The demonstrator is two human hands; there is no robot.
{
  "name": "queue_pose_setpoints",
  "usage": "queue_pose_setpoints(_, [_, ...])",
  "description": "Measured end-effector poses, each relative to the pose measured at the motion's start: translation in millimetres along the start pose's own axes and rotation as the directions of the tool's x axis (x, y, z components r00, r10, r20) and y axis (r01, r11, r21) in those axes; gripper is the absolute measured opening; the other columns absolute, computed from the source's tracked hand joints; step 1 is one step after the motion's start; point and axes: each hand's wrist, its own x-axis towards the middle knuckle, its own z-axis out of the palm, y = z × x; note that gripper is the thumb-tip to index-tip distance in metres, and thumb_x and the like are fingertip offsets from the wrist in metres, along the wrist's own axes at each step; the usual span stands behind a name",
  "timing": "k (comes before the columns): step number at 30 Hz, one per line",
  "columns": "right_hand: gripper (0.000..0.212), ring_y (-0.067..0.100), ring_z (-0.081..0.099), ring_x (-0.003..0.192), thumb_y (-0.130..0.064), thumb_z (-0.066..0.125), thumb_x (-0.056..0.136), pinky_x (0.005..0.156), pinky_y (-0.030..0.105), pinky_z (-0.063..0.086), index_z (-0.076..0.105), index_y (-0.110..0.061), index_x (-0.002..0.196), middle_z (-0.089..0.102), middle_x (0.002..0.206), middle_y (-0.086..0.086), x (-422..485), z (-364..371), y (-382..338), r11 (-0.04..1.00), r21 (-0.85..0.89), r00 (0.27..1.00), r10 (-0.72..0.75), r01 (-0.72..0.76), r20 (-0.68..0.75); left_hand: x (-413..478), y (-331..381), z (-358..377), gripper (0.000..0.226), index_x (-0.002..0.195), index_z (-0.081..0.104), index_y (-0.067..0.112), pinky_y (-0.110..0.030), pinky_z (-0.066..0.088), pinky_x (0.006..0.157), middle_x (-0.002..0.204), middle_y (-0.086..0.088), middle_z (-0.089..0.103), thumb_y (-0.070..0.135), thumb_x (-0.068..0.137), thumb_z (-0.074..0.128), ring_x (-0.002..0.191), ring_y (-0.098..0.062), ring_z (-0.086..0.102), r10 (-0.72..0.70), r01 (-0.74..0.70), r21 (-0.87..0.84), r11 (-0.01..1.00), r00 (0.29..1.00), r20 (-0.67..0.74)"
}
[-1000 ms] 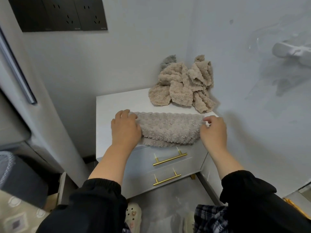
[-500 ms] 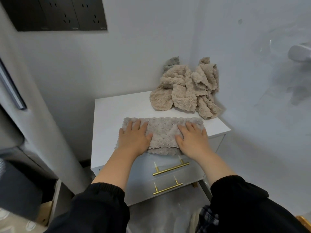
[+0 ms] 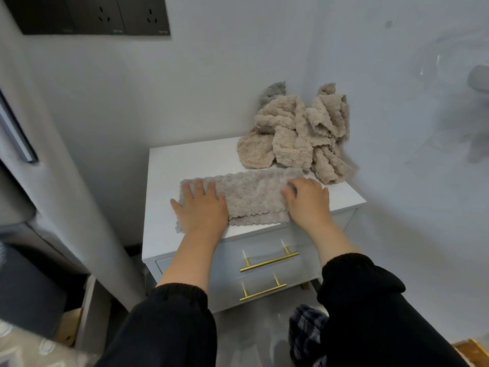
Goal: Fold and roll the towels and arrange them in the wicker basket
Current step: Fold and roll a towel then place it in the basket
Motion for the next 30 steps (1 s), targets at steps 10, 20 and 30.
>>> queue_pose_setpoints(10, [0.054, 0.032, 0.048, 0.121, -0.001, 0.054, 0.082, 0.103, 0.046, 0.038, 0.052, -0.020, 0.133, 0.054, 0.131, 0.009, -24, -32, 8, 0.995, -0.022, 0.980, 0.105, -0.102, 0.168, -18, 8, -8, 0.043, 0.134, 0.052, 0.018, -0.045, 0.019, 0.116, 0.150, -0.005, 0.038, 0.032, 0.093, 0.054, 0.143, -0.027, 0.022, 0.459, -0.489, -0.221, 0.844, 0.871, -0.175])
queue_pose_setpoints(20, [0.025, 0.028, 0.058, 0.105, -0.009, 0.055, 0.087, 0.090, 0.035, 0.044, 0.071, -0.012, 0.106, 0.070, 0.107, 0.007, -30, -29, 14, 0.999, 0.004, 0.999, 0.049, -0.049, -0.010, -26, 6, -13, 0.036, 0.120, 0.064, 0.017, -0.039, 0.039, 0.100, 0.126, -0.001, 0.061, 0.025, 0.086, 0.061, 0.121, -0.022, 0.047, 0.510, -0.536, -0.095, 0.839, 0.835, -0.209])
queue_pose_setpoints(30, [0.022, 0.029, 0.061, 0.095, -0.011, 0.058, 0.085, 0.086, 0.035, 0.045, 0.073, -0.010, 0.101, 0.071, 0.097, 0.009, -27, -34, 15, 0.997, -0.066, 0.996, 0.029, -0.034, -0.086, -27, 1, -16, 0.028, 0.105, 0.069, 0.011, -0.037, 0.049, 0.074, 0.101, -0.005, 0.068, 0.003, 0.086, 0.050, 0.097, -0.027, 0.058, 0.412, -0.452, -0.144, 0.880, 0.878, -0.242])
